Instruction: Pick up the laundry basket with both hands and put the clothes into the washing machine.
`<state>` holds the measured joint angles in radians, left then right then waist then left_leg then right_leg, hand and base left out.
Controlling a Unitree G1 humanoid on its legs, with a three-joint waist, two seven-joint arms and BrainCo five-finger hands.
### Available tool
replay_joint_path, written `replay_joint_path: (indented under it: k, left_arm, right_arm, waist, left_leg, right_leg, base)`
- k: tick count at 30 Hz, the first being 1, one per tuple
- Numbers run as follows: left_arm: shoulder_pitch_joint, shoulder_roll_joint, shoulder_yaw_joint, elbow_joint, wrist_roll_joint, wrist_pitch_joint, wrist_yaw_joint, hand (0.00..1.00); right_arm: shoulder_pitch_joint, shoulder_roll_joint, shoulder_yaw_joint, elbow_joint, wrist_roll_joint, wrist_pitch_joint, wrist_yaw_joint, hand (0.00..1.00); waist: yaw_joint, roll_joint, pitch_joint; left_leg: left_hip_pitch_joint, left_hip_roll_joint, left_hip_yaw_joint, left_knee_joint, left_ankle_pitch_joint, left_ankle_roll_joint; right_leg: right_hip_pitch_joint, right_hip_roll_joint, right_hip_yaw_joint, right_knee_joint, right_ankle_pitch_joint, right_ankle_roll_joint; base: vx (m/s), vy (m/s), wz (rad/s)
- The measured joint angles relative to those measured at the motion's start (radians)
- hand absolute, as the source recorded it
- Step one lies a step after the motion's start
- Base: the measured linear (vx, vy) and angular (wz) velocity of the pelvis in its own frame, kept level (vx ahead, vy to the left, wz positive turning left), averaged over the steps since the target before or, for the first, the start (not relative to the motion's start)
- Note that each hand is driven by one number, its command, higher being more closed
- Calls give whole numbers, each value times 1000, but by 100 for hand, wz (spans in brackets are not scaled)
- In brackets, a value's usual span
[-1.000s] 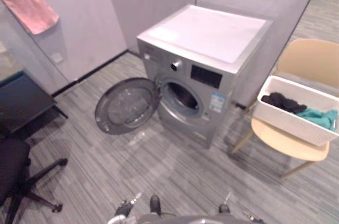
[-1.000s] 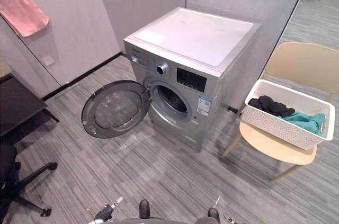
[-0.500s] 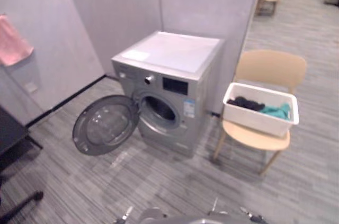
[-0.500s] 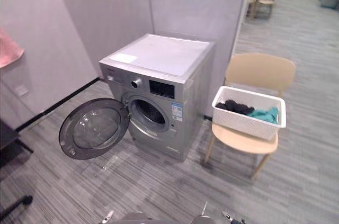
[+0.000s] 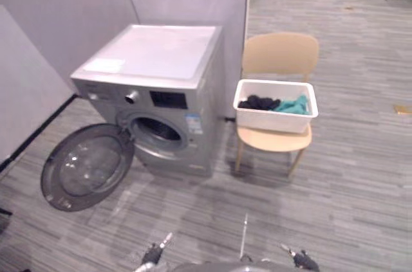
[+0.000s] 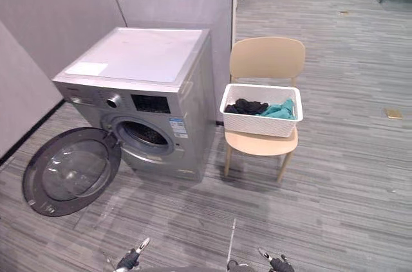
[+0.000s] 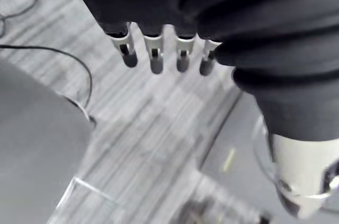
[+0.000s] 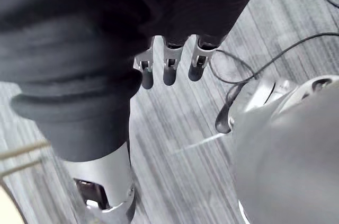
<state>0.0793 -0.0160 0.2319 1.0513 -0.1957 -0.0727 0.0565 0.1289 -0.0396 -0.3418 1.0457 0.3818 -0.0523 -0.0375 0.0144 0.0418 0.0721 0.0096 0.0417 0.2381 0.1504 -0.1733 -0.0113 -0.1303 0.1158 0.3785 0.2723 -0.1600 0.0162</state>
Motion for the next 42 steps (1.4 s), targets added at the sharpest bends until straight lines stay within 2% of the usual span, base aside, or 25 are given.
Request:
replay_joint_path:
  k: [1, 2, 3, 4, 5, 6, 7, 9, 10, 13, 15, 18, 19, 21, 22, 23, 25, 27, 28, 29, 32, 36, 39, 41, 42]
  left_arm:
    - [-4, -4, 2, -6, 1, -1, -3, 0]
    - [-6, 6, 6, -25, 7, -3, -8, 0]
    - [-17, 19, 7, -25, 10, -3, -9, 0]
    - [-20, 20, 9, -19, 11, -1, -8, 0]
    - [-34, 13, 17, -19, 11, -1, -8, 0]
    - [-40, 5, 19, -18, 11, -1, -8, 0]
    - [-41, 1, 20, -14, 11, -1, -8, 0]
    - [-76, -18, 27, 23, 13, 0, -10, 0]
    - [-92, -54, 38, 23, 22, 0, -13, 0]
    - [-117, -62, 54, 38, 52, 2, -19, 0]
    - [-122, -65, 69, 37, 50, -1, -12, 0]
    - [-109, -63, 90, 36, 44, -1, -9, 0]
    - [-95, -59, 89, 24, 30, 0, -8, 0]
    - [-89, -55, 81, -1, 5, -1, -6, 0]
    - [-87, -54, 75, -2, -1, -2, -6, 0]
    - [-89, -52, 53, -2, -8, -5, -6, 0]
    - [-83, -48, 35, 1, -9, -13, -8, 0]
    - [-70, -46, 53, 0, -8, -13, -6, 0]
    - [-63, -45, 55, 2, -8, -13, -5, 0]
    - [-58, -34, 59, 7, -7, -13, -6, 0]
    - [-56, 2, 85, 45, -4, -11, -6, 0]
    - [-57, 27, 76, 89, 10, -4, -6, 0]
    - [-47, 38, 24, 93, 12, 1, -7, 0]
    - [-51, 53, -34, 93, 12, 4, -6, 0]
    - [-54, 57, -45, 92, 15, 7, -6, 0]
  right_arm:
    - [-1, 6, -5, -4, 0, 2, 0, 0]
    - [-8, 19, -5, -11, -5, 4, 1, 0]
    - [-21, 33, -8, -13, -7, 3, 4, 0]
    - [-25, 33, -6, -12, -16, 4, 7, 0]
    - [-27, 32, -5, -10, -37, 7, 11, 0]
    - [-26, 36, -4, -9, -42, 9, 15, 0]
    - [-26, 36, -5, -9, -42, 10, 15, 0]
    - [-23, 42, -10, -6, -43, 10, 15, 0]
    - [-25, 37, -37, 1, -39, 11, 15, 0]
    - [-38, 42, -79, 15, -38, 13, 18, 0]
    - [-41, 48, -134, 33, -36, 13, 19, 0]
    - [-32, 70, -227, 52, -29, 14, 17, 0]
    - [-24, 68, -222, 49, -29, 16, 16, 0]
    - [-28, 50, -148, 41, -29, 16, 5, 0]
    - [-30, 46, -131, 40, -29, 16, 0, 0]
    - [-41, 41, -125, 43, -30, 16, -4, 0]
    - [-78, 28, -127, 80, -32, 17, -3, 0]
    - [-101, 30, -107, 61, -37, 13, -3, 0]
    - [-103, 24, -106, 58, -38, 11, -1, 0]
    - [-106, 34, -100, 62, -38, 12, -2, 0]
    - [-120, 35, -63, 68, -38, 11, -2, 0]
    - [-113, 33, -41, 68, -39, 9, 3, 0]
    - [-96, 29, -11, 67, -40, 9, 18, 0]
    - [-76, 19, 39, 10, -39, 12, 19, 0]
    - [-58, 17, 61, -39, -38, 12, 19, 0]
  waist:
    - [9, -12, 0]
    - [9, -28, 5]
    - [-3, -52, 23]
    - [-5, -58, 25]
    - [-2, -52, 30]
    - [1, -58, 29]
    - [0, -58, 29]
    - [-5, -54, 22]
    - [-2, -37, 23]
    - [-31, -33, 22]
    - [-34, -28, 19]
    - [-35, -31, 4]
    - [-31, -27, -2]
    - [-13, -31, 10]
    - [-10, -31, 10]
    - [-2, -34, 9]
    - [1, -35, 8]
    - [2, -26, 6]
    - [4, -14, -1]
    - [6, -33, -8]
    - [5, -57, -17]
    - [2, -65, -21]
    - [2, -70, -20]
    - [-3, -67, -22]
    - [-14, -72, -15]
  left_leg:
    - [4, 3, 39, 3, 2, 14]
    - [27, 5, 109, -7, -8, 16]
    - [63, 6, 156, -13, -13, 13]
    - [79, 12, 177, -15, -17, 6]
    - [114, 36, 215, -12, -33, -20]
    - [152, 63, 238, -9, -52, -47]
    - [170, 80, 244, -9, -58, -58]
    - [190, 120, 245, -6, -58, -71]
    - [203, 134, 241, -17, -42, -91]
    - [216, 132, 215, -44, 51, -106]
    - [218, 154, 178, -7, 64, -111]
    - [141, 224, 78, 230, 62, -110]
    - [59, 259, 40, 408, 72, -94]
    - [-77, 299, -18, 708, 118, -13]
    - [-108, 282, -33, 756, 87, -24]
    - [-151, 226, -45, 765, 24, -52]
    - [-164, 143, 0, 558, -13, -52]
    - [-165, 111, 48, 288, 3, -50]
    - [-166, 97, 45, 178, 65, -27]
    - [-151, 70, 40, 157, 84, 5]
    - [-90, 3, 59, 65, 87, 21]
    - [21, -60, 50, -71, 111, 45]
    - [93, -90, 39, -141, 102, 53]
    - [99, -102, 21, -150, 88, 62]
    - [108, -101, -7, -144, 90, 69]
  right_leg:
    - [-39, -19, -48, 47, -37, 9]
    - [-116, -82, -179, 147, -55, 33]
    - [-156, -159, -319, 207, -62, 17]
    - [-170, -191, -376, 220, -62, 12]
    - [-180, -230, -462, 209, -43, -6]
    - [-175, -249, -503, 166, -5, 3]
    - [-168, -248, -523, 160, 29, 16]
    - [-135, -194, -542, 145, 35, -4]
    - [-137, -169, -538, 148, 28, -17]
    - [-124, -168, -540, 139, 13, -36]
    - [-73, -156, -552, 92, -1, -41]
    - [48, -128, -593, -10, -9, -45]
    - [75, -112, -604, -24, -20, -55]
    - [139, -100, -611, -25, -52, -82]
    - [155, -107, -613, -26, -57, -83]
    - [184, -128, -617, -34, -59, -79]
    - [212, -158, -616, -53, -61, -64]
    - [220, -167, -619, -59, -71, -41]
    - [220, -162, -621, -53, -82, -23]
    - [223, -186, -615, -44, -95, -5]
    - [248, -239, -597, -43, -99, 23]
    - [262, -281, -589, 25, -87, 40]
    - [156, -318, -542, 310, -76, 38]
    - [6, -348, -494, 577, 7, 16]
    - [-45, -349, -472, 667, 1, 15]
  base:
    - [108, -75, -143]
    - [123, -72, -142]
    - [153, -71, -130]
    - [214, -95, -112]
    - [351, -180, -110]
    - [308, -163, -103]
    - [351, -239, -72]
    - [349, -250, -42]
    - [362, -233, -45]
    - [219, -179, -15]
    - [203, -153, 24]
    - [150, -157, 42]
    - [105, -131, 18]
    - [147, -92, 12]
    - [161, -7, 9]
    - [103, 41, 4]
    - [88, 62, -2]
    - [111, 84, 2]
    - [224, 160, 12]
    - [250, 172, 14]
    - [193, 131, 0]
    - [198, 140, 11]
    - [165, 115, 12]
    - [201, 71, 30]
    - [220, 35, 49]
